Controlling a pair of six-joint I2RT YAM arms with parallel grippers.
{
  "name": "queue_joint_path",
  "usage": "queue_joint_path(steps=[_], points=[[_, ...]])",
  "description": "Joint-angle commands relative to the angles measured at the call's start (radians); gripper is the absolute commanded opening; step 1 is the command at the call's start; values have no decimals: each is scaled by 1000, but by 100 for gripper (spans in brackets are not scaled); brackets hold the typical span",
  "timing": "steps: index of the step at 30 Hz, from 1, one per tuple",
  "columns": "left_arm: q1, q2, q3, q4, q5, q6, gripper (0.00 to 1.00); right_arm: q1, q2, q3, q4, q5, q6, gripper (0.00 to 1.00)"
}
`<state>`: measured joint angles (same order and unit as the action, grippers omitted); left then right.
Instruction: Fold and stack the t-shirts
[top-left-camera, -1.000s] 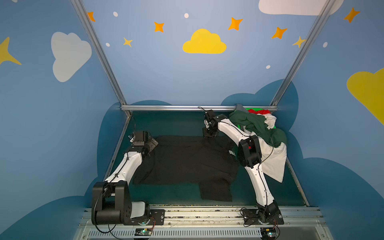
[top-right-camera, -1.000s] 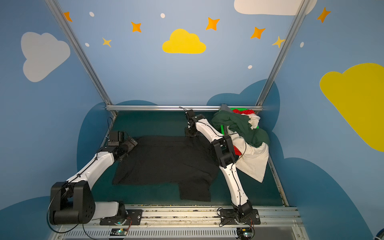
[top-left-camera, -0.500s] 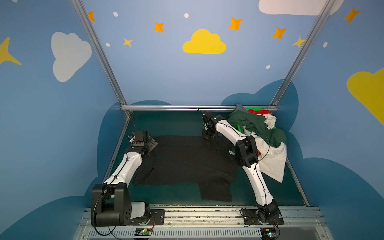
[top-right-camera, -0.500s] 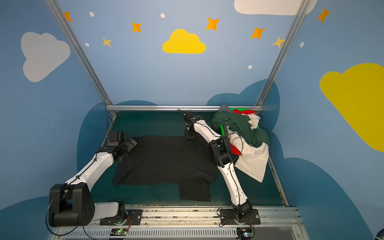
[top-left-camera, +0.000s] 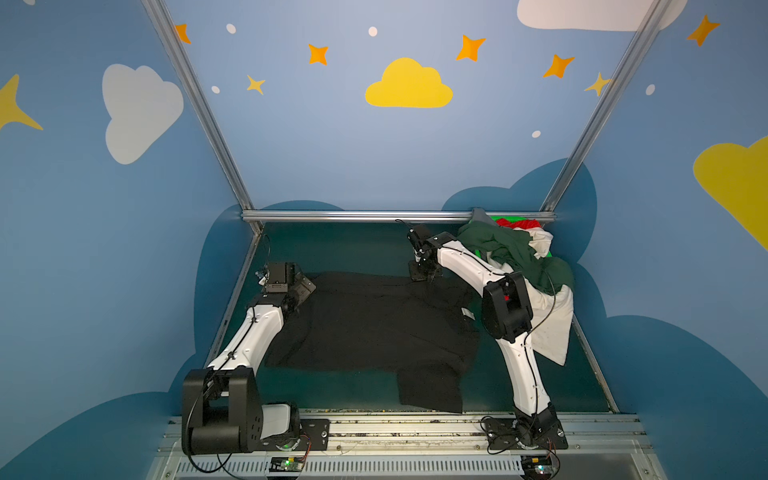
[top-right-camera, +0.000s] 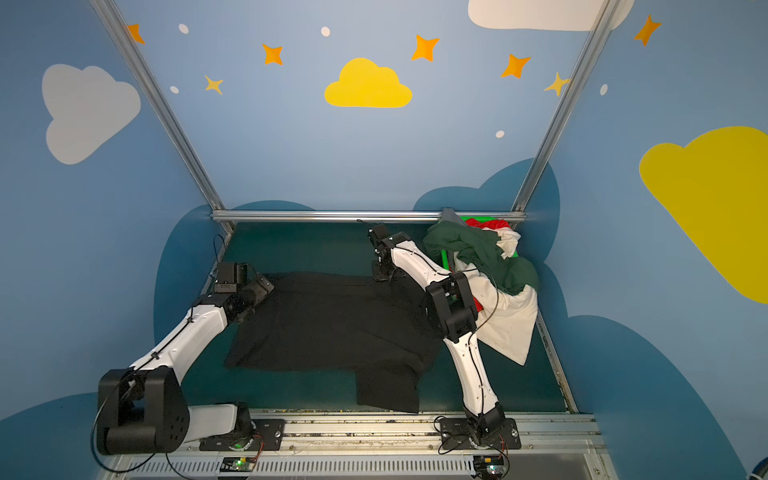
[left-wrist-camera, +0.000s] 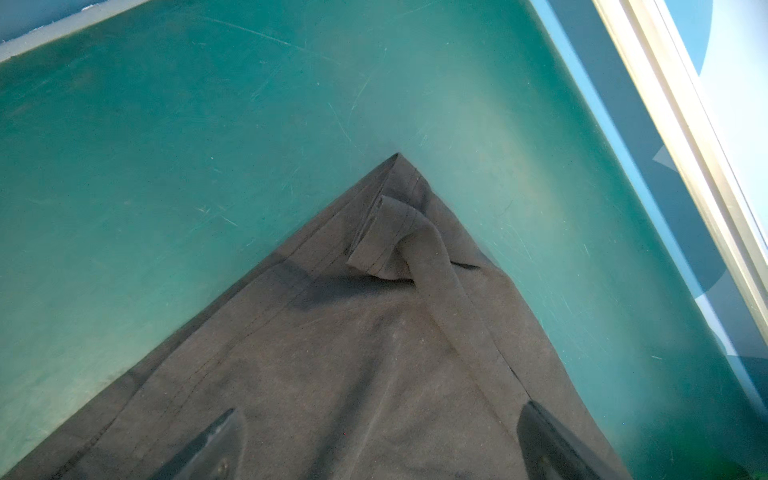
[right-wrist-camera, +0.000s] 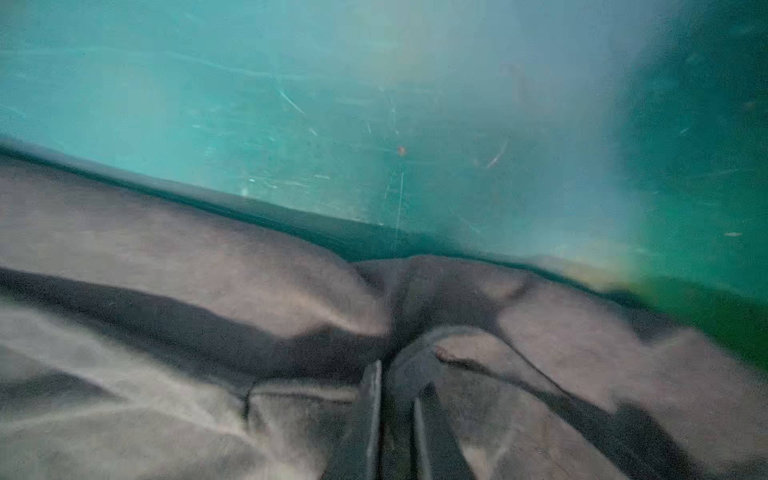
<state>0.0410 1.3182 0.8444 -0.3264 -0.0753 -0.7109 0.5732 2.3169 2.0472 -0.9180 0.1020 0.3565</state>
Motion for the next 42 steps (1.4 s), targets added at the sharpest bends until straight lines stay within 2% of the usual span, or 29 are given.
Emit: queue_joint_path(steps=[1, 4, 6, 9, 13, 22, 31, 34, 37, 40, 42], points=[[1, -14, -11, 3, 7, 12, 100, 6, -25, -11, -17, 12, 25, 14], [0, -13, -9, 7, 12, 13, 100, 7, -21, -10, -23, -1, 31, 13], [1, -13, -8, 5, 9, 16, 100, 8, -22, -13, -26, -2, 37, 7], [3, -17, -7, 1, 9, 16, 100, 9, -35, -23, -34, 7, 44, 7], [3, -33, -17, 9, 11, 14, 100, 14, -74, -50, -48, 11, 53, 0], [1, -77, -63, 41, 3, 12, 100, 52, -159, -144, -121, 30, 138, 1], [4, -53, -78, 77, 29, 4, 100, 93, -274, -297, -130, -27, 235, 5], [2, -48, -83, 86, 34, 6, 100, 110, -287, -337, -121, -79, 263, 18], [3, -44, -85, 94, 40, 5, 100, 142, -292, -352, -128, -128, 269, 38], [1, -39, -84, 95, 44, 4, 100, 174, -300, -370, -140, -142, 268, 44], [3, -35, -82, 97, 44, 3, 100, 181, -309, -395, -131, -163, 263, 43]])
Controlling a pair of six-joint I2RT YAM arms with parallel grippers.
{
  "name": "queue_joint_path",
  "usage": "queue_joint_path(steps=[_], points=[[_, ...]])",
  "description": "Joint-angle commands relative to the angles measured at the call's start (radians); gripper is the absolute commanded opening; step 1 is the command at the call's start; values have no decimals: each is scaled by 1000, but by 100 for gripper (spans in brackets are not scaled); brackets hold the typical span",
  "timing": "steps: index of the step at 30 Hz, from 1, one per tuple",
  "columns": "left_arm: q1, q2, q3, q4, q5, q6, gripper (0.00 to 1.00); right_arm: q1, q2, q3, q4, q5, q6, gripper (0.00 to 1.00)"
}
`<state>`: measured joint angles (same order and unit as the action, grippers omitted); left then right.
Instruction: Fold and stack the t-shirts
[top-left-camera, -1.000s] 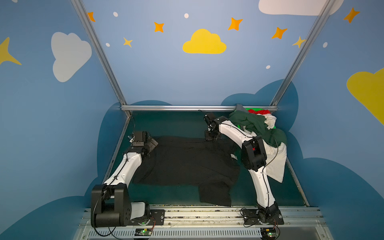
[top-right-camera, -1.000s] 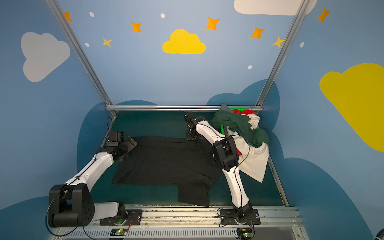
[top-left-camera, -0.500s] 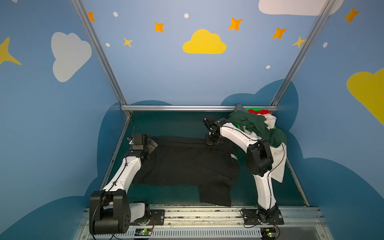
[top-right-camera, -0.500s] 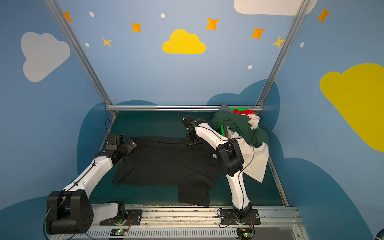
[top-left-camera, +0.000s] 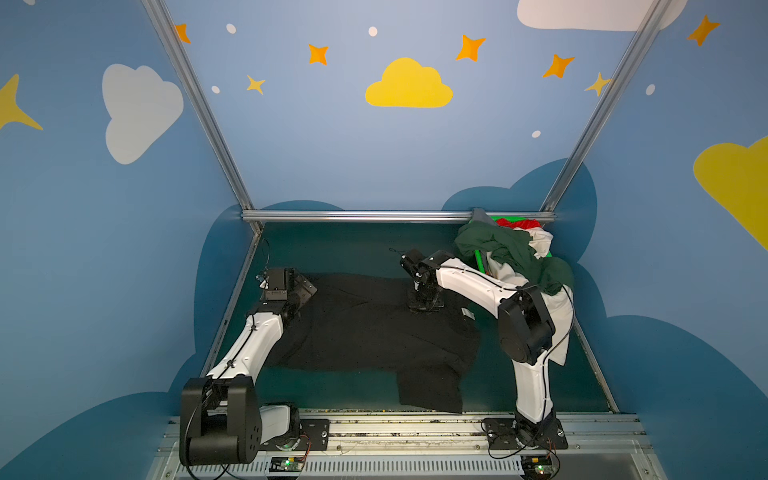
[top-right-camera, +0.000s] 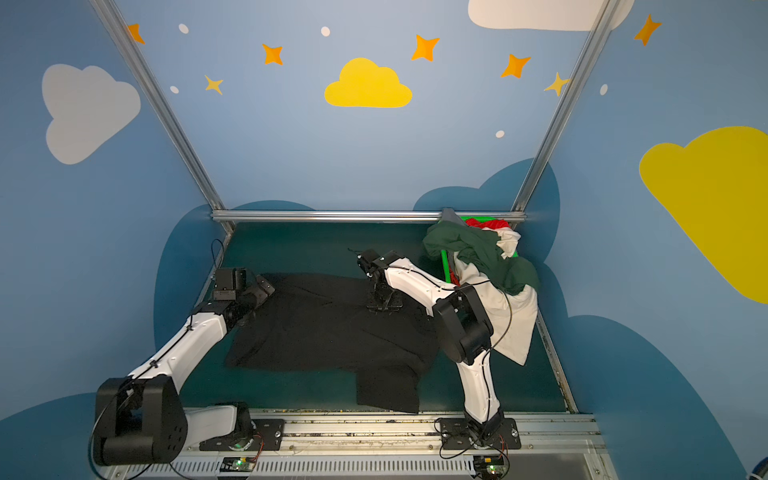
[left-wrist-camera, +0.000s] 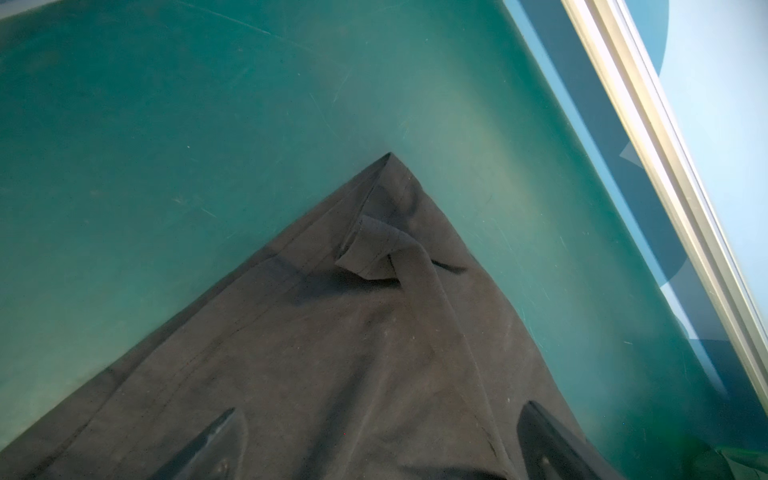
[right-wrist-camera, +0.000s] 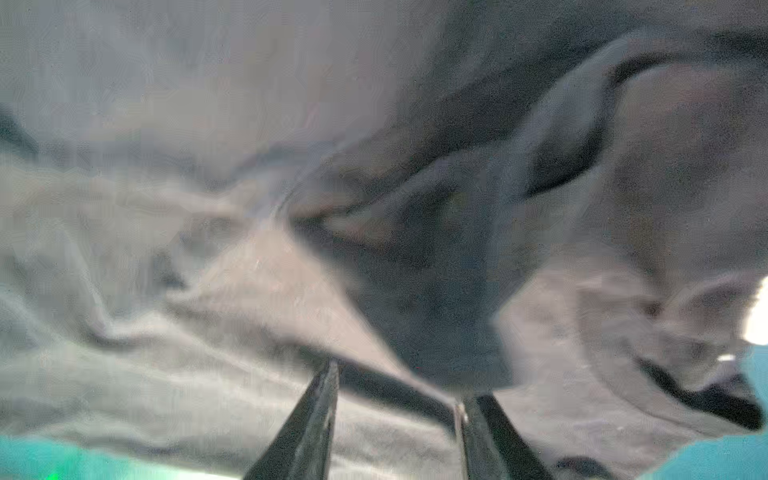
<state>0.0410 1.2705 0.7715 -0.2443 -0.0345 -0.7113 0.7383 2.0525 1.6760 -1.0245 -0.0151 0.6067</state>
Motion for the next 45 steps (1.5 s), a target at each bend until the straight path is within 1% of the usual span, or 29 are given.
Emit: queue_joint_path(steps=[1, 5, 6, 8, 9, 12, 14, 18, 20, 22, 24, 26, 30, 31, 33, 35, 37, 38, 40, 45], points=[[1, 12, -9, 15, 4, 2, 100, 16, -52, -36, -20, -40, 13, 43], [-1, 14, 8, 3, 34, 5, 100, -18, -72, -43, -14, -23, 13, 43], [-2, 11, 10, 5, 57, 8, 100, -28, -88, -39, -11, -12, 13, 47], [-16, -2, 11, 23, 96, 8, 100, -49, -126, -44, 7, 14, 17, 61], [-25, -12, 6, 38, 117, 9, 100, -65, -147, -53, 16, 15, 19, 66], [-90, -32, 27, 64, 151, 18, 100, -133, -209, -111, 64, 14, 16, 74], [-157, -24, 71, 57, 145, 29, 100, -193, -239, -173, 102, 5, 9, 75], [-300, 54, 194, 45, 171, 64, 100, -315, -251, -257, 222, -78, -36, 70], [-354, 117, 252, 63, 217, 71, 100, -355, -228, -262, 275, -117, -76, 63], [-407, 181, 304, 77, 240, 83, 100, -371, -199, -241, 297, -119, -122, 56], [-454, 240, 358, 75, 293, 98, 100, -372, -167, -212, 297, -87, -160, 55], [-490, 294, 401, 71, 323, 96, 99, -378, -133, -184, 295, -79, -192, 49], [-536, 354, 413, 125, 371, 65, 97, -388, -77, -147, 308, -89, -217, 45], [-547, 369, 418, 128, 375, 63, 97, -390, -60, -136, 307, -92, -218, 41], [-563, 391, 431, 112, 378, 64, 96, -396, -29, -113, 298, -92, -219, 40], [-572, 396, 434, 100, 375, 60, 94, -395, 0, -82, 255, -34, -217, 38], [-575, 386, 426, 97, 359, 59, 94, -382, 12, -61, 217, 58, -225, 37], [-575, 379, 421, 96, 350, 59, 94, -376, 13, -59, 208, 78, -235, 36], [-575, 370, 419, 88, 337, 69, 94, -372, 7, -68, 206, 67, -236, 35], [-574, 366, 423, 67, 323, 96, 94, -370, -16, -117, 237, -18, -217, 35]])
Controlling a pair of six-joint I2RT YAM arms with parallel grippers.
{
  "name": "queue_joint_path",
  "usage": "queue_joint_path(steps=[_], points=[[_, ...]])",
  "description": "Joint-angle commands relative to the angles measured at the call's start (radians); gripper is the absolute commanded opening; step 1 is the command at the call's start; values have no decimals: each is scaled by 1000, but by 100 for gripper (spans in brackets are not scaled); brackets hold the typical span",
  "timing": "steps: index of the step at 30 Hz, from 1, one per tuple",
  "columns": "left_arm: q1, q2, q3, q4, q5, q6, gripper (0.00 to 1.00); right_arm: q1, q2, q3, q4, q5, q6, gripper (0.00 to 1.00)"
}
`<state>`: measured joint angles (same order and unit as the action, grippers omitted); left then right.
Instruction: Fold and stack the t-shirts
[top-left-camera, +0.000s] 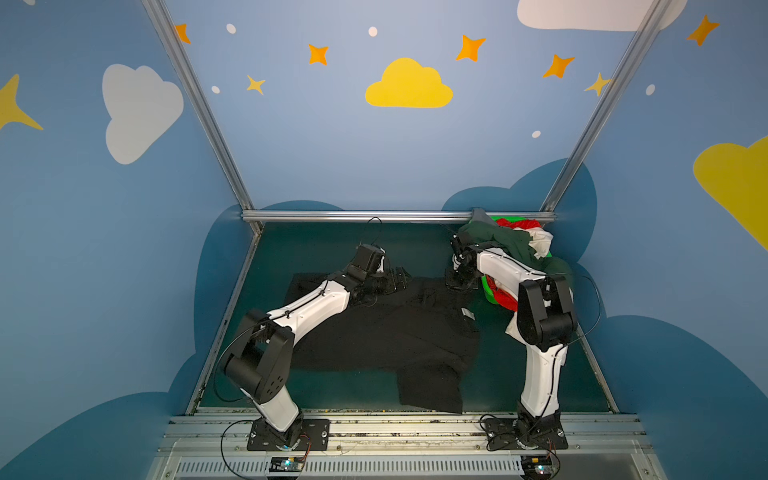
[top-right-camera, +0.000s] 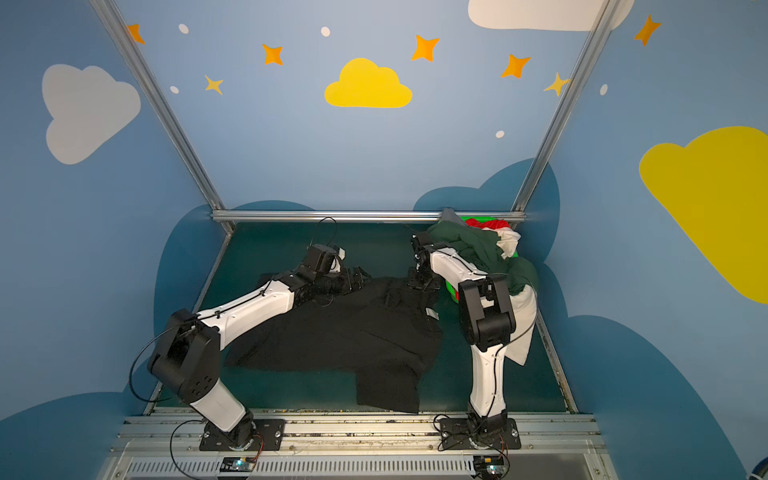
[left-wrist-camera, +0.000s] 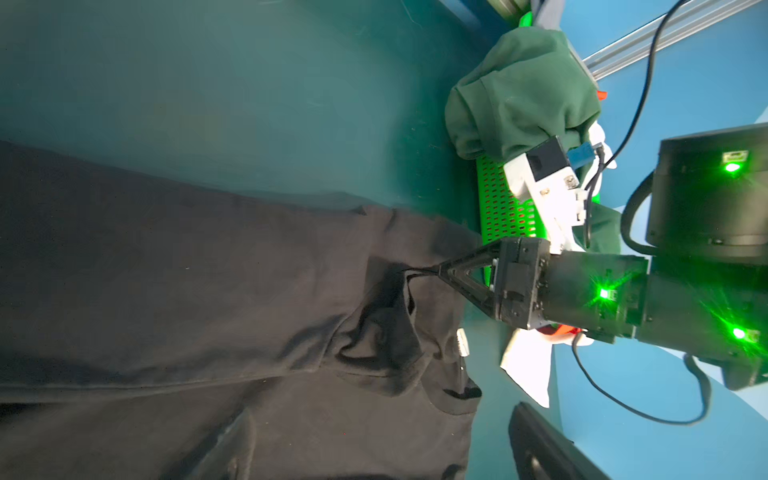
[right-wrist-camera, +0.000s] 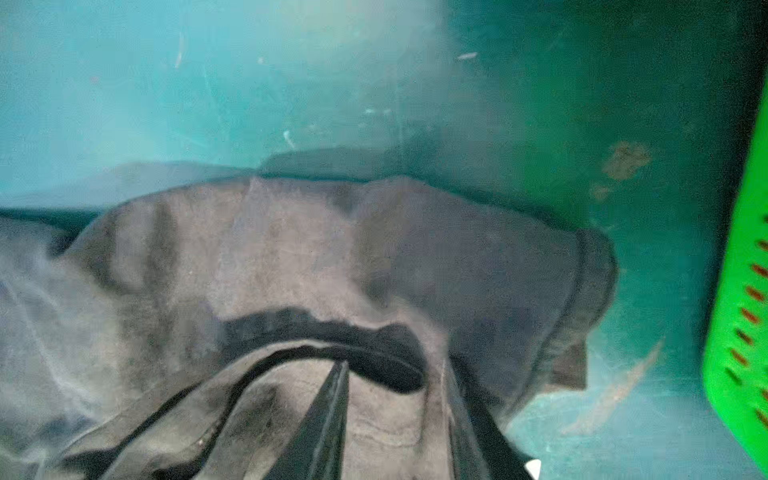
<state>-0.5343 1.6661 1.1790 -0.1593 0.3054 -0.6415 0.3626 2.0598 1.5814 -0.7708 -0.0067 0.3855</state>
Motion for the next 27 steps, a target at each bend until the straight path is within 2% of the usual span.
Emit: queue_joint_path(steps=[1, 7, 9, 13, 16, 24, 27], points=[[0, -31, 15, -19, -22, 27, 94, 8, -28, -32, -10, -33, 8, 35], [7, -36, 7, -38, -50, 31, 95, 10, -34, -55, -5, -95, 23, 31], [9, -44, -6, -36, -55, 31, 95, 11, -45, -65, 2, -106, 29, 27], [18, -56, -24, -31, -66, 33, 95, 13, -62, -70, 12, -101, 29, 15], [25, -64, -35, -31, -71, 33, 95, 17, -70, -63, 3, -96, 24, 0], [47, -73, -44, -70, -88, 39, 95, 93, -195, -131, 10, -45, -47, 0], [60, -84, -58, -64, -118, 27, 96, 151, -257, -188, 22, 38, -95, 0]])
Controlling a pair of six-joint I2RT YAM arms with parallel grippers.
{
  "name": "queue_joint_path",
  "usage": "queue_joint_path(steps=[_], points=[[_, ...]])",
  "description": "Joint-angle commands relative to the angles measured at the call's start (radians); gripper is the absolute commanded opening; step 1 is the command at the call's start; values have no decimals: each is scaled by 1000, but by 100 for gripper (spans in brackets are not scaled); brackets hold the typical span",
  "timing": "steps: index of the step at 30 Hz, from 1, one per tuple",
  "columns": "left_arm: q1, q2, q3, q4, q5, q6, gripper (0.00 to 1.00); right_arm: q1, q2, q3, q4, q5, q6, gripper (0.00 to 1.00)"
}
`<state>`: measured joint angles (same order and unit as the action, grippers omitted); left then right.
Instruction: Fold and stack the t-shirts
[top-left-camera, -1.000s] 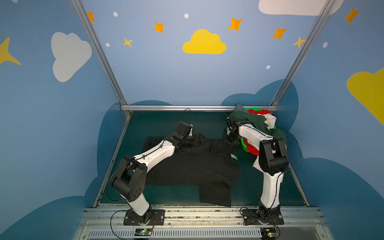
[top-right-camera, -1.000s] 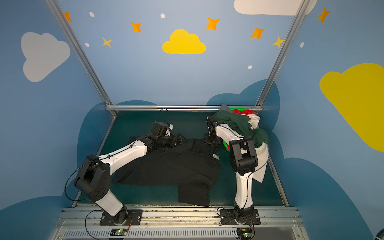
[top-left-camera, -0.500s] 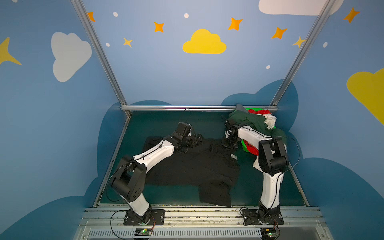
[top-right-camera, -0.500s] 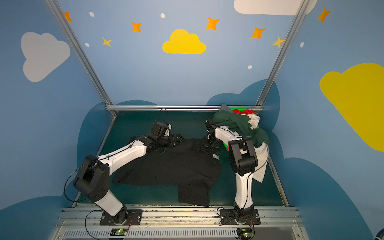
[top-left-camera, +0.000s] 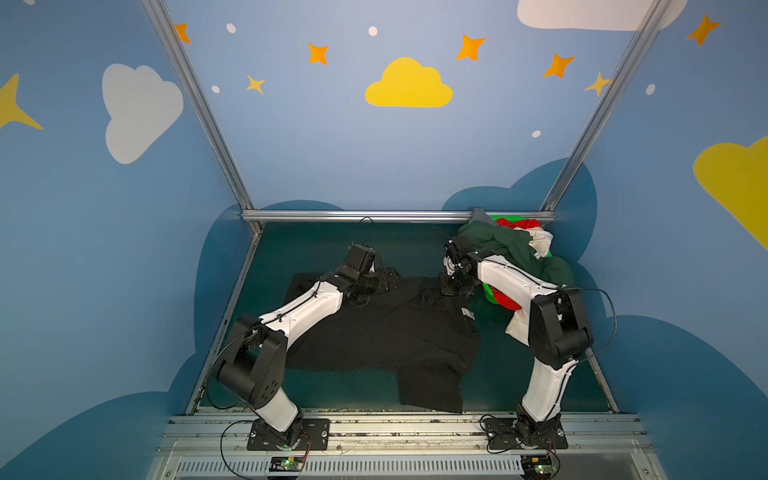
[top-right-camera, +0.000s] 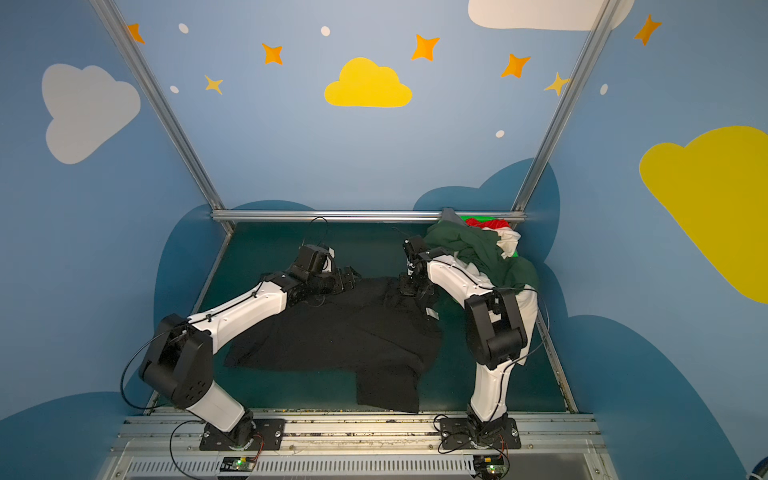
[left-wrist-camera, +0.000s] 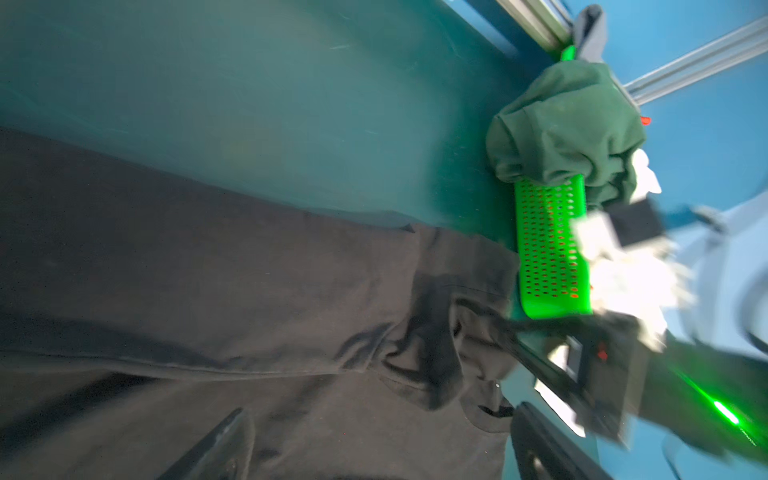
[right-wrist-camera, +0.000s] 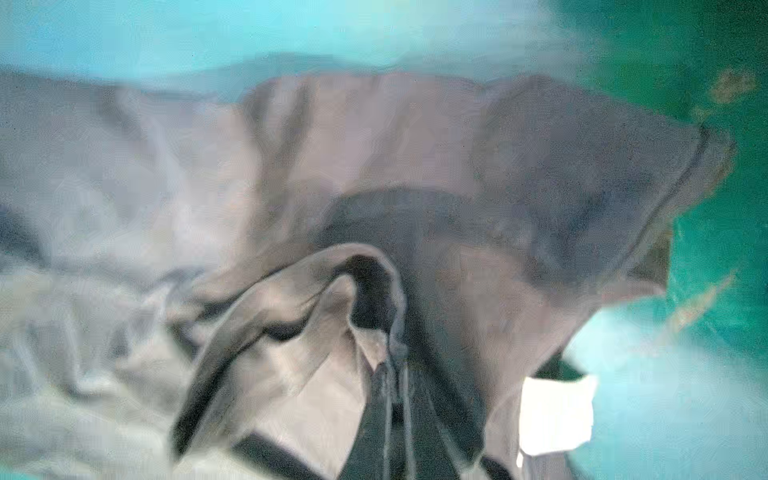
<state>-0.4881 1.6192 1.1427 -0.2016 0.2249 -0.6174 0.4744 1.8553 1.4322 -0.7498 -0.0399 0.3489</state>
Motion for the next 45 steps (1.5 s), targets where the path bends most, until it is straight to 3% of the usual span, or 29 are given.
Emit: queue_joint_path(steps=[1, 8, 14, 21, 25, 26, 28, 29, 32, 35, 40, 43, 45], points=[[18, -39, -26, -20, -39, 2, 96, 60, -73, -58, 7, 93, -77, 0], [37, -48, -34, -29, -56, 0, 96, 116, -187, -191, 56, 104, -143, 0], [40, -52, -49, -7, -56, -22, 96, 159, -239, -281, 68, 179, -179, 0], [39, -47, -45, -10, -57, -28, 96, 198, -284, -386, 97, 244, -155, 7], [39, -49, -45, -13, -65, -33, 95, 223, -270, -383, 42, 341, -128, 10], [39, -53, -48, -14, -70, -35, 95, 228, -273, -388, 40, 357, -124, 15], [42, -64, -55, -15, -89, -38, 96, 232, -299, -413, 58, 372, -116, 43], [41, -70, -59, -15, -98, -37, 96, 232, -313, -422, 66, 380, -107, 50], [43, -87, -60, -29, -128, -24, 96, 233, -381, -452, 101, 382, -93, 49], [52, -104, -54, -69, -193, -29, 96, 223, -478, -496, 181, 348, -43, 58], [88, -127, -58, -116, -274, -48, 96, 187, -518, -503, 292, 275, 77, 60], [126, -143, -65, -137, -283, -62, 96, 179, -409, -406, 249, 229, 95, 57], [146, -159, -74, -146, -288, -58, 96, 182, -308, -322, 204, 223, 86, 50]])
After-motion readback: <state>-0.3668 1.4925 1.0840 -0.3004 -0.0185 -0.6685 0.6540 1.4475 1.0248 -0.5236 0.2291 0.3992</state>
